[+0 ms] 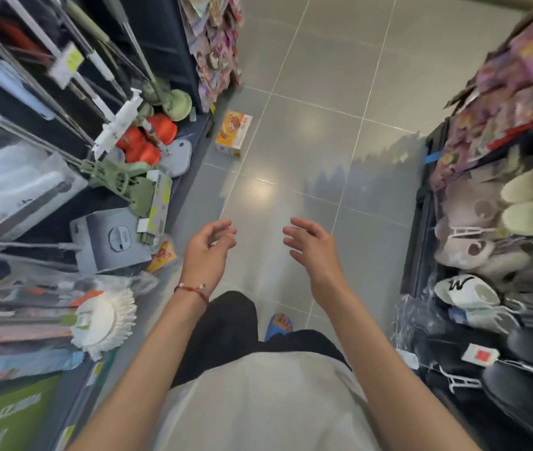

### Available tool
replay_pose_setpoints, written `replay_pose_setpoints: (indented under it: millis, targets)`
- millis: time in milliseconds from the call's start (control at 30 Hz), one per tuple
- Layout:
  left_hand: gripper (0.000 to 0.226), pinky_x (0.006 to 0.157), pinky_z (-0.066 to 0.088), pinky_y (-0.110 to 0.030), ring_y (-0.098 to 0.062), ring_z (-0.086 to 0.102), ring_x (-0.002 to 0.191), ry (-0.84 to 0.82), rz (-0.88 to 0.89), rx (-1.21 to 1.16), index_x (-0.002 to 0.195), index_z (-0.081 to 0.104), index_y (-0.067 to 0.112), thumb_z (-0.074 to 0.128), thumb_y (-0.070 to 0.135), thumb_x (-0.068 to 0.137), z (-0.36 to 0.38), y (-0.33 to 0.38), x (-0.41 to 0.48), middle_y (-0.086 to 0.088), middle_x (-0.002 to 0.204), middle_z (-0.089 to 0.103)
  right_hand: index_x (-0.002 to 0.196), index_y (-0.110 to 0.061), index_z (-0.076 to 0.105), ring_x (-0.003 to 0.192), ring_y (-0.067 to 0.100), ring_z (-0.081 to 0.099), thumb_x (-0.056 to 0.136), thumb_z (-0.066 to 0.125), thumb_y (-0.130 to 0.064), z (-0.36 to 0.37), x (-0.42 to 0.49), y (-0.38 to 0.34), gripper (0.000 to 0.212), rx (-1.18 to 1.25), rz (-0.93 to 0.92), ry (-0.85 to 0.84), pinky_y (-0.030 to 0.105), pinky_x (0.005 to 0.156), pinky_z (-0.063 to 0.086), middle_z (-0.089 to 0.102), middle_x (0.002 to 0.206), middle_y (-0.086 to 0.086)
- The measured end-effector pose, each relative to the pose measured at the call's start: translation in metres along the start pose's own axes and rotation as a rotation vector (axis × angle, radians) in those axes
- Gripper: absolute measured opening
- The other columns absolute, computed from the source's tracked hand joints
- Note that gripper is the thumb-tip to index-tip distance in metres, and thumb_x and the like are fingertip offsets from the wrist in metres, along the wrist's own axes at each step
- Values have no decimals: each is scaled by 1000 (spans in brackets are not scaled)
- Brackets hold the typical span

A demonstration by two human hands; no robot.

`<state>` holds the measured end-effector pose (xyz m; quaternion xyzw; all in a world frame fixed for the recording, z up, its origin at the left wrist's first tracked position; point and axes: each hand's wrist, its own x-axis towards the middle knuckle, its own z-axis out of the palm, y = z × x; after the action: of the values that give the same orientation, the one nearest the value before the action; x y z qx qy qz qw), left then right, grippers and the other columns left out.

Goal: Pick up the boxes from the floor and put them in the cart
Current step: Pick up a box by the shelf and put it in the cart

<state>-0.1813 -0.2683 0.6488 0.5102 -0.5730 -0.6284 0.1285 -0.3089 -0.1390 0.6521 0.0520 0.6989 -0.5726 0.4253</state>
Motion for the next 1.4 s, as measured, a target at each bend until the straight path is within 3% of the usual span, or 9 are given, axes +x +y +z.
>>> replay_pose_setpoints:
  millis: [100, 267, 533, 800, 967, 1167, 1400]
  targets:
    - [26, 100, 48, -36, -20, 66, 110, 14, -9, -14, 107, 64, 24, 57, 2, 95, 16, 28, 44, 3, 107, 71, 118, -22, 68, 96, 13, 70, 98, 61, -12, 1, 47, -33, 24, 6, 35, -29, 31, 92, 52, 77, 106, 2]
    - [21, 85, 50, -26, -21, 67, 107, 23, -43, -43, 111, 64, 19, 54, 6, 98, 40, 65, 131, -4, 117, 70, 110, -26, 70, 88, 9, 72, 96, 63, -13, 8, 132, -90, 20, -11, 37, -30, 25, 80, 51, 78, 100, -2]
    - [18, 82, 48, -25, -20, 66, 108, 59, -117, -89, 111, 64, 20, 55, 11, 98, 78, 154, 282, 2, 110, 70, 109, -29, 68, 98, 14, 72, 98, 62, -15, 30, 262, -207, 19, -117, 65, -35, 31, 94, 54, 77, 110, 3]
    - [19, 80, 48, -25, -22, 66, 108, 115, -143, -106, 98, 65, 28, 57, 11, 98, 114, 228, 388, 3, 106, 70, 115, -27, 70, 103, 15, 73, 99, 61, -16, 47, 381, -303, 21, -114, 90, -61, 28, 90, 55, 79, 105, -2]
    - [16, 81, 48, -26, -18, 66, 100, 266, -190, -178, 101, 65, 26, 56, 13, 99, 141, 256, 444, 7, 102, 70, 120, -24, 67, 107, 18, 71, 100, 60, -17, 53, 460, -359, 23, -262, 113, -229, 31, 96, 55, 75, 115, 3]
    - [13, 93, 48, -33, -16, 68, 102, 453, -316, -437, 101, 66, 26, 58, 17, 98, 198, 291, 485, 3, 109, 72, 122, -22, 66, 109, 19, 69, 99, 60, -17, 59, 540, -438, 24, -503, 118, -407, 35, 103, 51, 72, 122, 7]
    - [12, 93, 50, -32, -16, 69, 104, 631, -392, -666, 106, 66, 24, 58, 18, 99, 230, 298, 518, 1, 113, 72, 118, -19, 67, 98, 17, 70, 99, 59, -12, 96, 600, -475, 21, -746, 137, -587, 38, 104, 50, 74, 120, 10]
